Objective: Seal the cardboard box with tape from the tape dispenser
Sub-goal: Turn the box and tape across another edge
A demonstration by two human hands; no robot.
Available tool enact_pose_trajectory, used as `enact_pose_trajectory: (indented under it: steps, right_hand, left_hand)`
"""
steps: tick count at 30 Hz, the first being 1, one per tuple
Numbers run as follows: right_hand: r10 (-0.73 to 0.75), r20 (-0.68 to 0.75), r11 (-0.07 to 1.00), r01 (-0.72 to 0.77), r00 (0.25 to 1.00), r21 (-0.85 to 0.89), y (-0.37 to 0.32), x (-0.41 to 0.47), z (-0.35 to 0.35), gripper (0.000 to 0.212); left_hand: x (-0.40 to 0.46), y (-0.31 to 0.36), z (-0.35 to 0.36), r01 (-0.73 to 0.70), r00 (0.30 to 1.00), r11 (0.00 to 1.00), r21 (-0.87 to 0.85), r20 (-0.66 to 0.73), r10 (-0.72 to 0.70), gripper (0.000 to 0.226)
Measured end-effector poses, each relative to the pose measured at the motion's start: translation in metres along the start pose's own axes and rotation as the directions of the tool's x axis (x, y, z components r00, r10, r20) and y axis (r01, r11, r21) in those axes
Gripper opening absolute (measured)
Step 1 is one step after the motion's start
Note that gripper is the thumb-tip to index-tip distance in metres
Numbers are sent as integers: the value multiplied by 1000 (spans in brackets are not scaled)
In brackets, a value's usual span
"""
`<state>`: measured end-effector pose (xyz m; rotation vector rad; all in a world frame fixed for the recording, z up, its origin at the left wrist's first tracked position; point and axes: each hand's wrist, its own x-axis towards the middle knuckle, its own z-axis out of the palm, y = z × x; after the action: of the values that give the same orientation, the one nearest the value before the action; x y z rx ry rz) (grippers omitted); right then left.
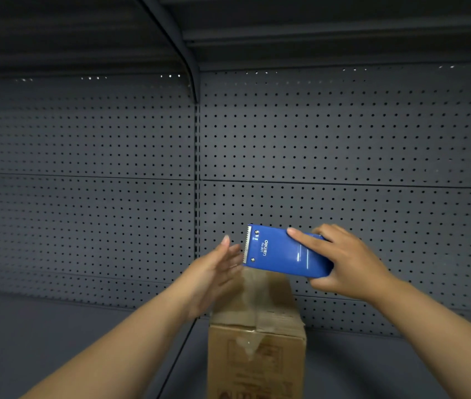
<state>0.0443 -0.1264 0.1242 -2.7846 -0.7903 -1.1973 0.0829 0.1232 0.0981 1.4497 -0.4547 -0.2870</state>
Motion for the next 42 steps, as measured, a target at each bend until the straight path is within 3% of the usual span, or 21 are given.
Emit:
enact_pose_trajectory:
  steps: [5,11,20,28,33,42]
  right_hand:
    - [-44,-20,999,44,999,-5,-13,8,4,97]
    - [-62,-20,994,60,998,-86,-17,10,7,106]
    - [-69,-49,996,66,996,-57,-30,10,12,103]
    - [-75,-60,997,74,995,-20,-39,9,17,104]
    - [-74,-39,997,73,997,-18,-43,9,20,106]
    - [-48,60,996,52,997,-70,-46,3,12,106]
  left_hand:
    - [5,5,-5,-30,999,973,-230,-35,22,46]
    - [3,5,-20,-12,1000,973,-230,7,14,46]
    - [-1,4,-25,-16,998,969,-246,53,30,44]
    - [-3,4,-30,-27,999,947,-320,-35,16,25]
    - [1,1,-37,-1,1000,974,-227,-7,-1,15]
    - [9,-10,-29,-77,975,997,19,-209,80,13]
